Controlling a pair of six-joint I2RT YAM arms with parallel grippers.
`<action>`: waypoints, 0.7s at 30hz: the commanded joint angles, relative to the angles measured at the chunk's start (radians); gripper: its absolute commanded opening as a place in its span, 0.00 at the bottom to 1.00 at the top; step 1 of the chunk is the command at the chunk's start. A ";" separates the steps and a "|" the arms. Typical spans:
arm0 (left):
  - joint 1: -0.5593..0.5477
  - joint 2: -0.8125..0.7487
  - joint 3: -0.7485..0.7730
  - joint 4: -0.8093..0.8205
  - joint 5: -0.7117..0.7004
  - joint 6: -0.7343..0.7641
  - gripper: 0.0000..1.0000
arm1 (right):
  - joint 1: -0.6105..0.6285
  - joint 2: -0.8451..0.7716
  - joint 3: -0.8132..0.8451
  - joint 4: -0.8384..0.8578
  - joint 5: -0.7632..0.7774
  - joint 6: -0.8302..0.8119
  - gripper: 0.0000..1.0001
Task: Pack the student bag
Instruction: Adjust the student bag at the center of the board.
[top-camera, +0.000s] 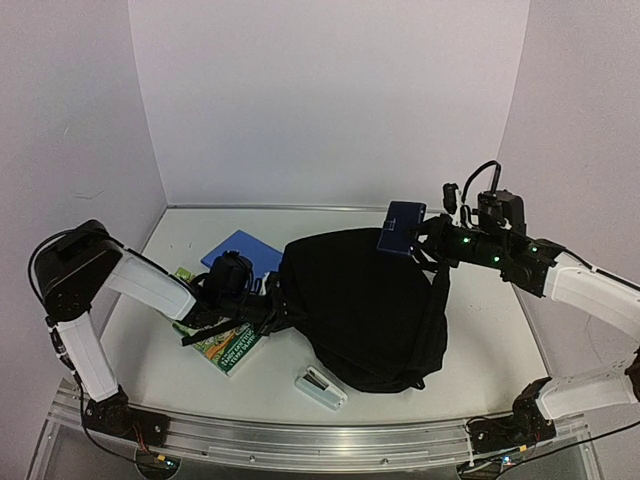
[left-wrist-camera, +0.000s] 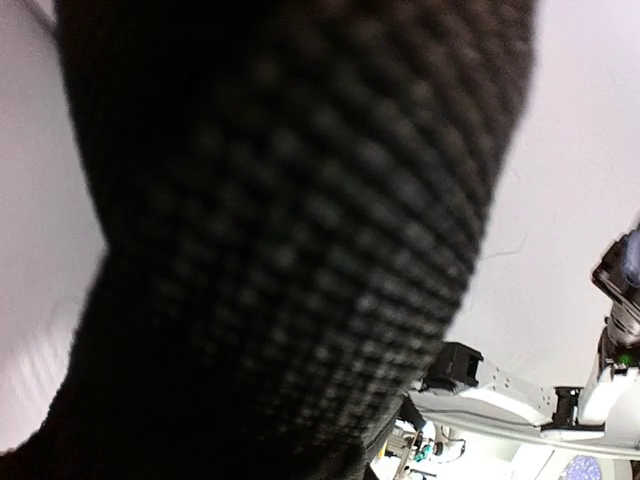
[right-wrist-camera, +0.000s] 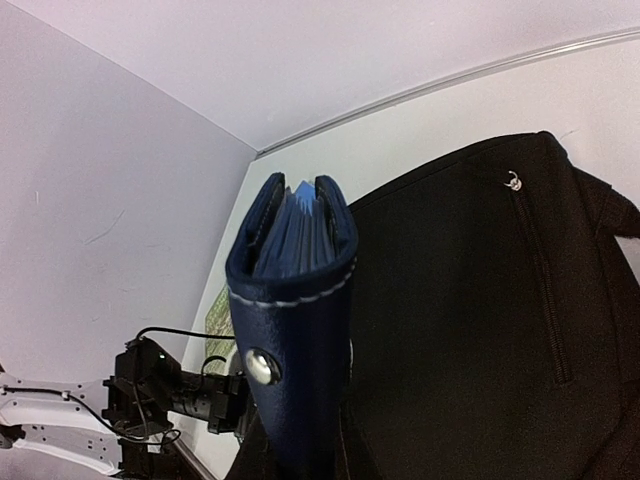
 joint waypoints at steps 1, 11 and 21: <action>0.069 -0.236 0.023 -0.301 0.085 0.140 0.00 | -0.002 -0.018 0.040 -0.031 0.029 -0.033 0.00; 0.378 -0.461 0.130 -1.133 0.225 0.624 0.05 | -0.001 -0.006 0.053 -0.105 -0.013 -0.070 0.00; 0.481 -0.361 0.296 -1.259 -0.206 0.810 0.07 | -0.001 0.027 -0.010 -0.094 -0.058 -0.083 0.00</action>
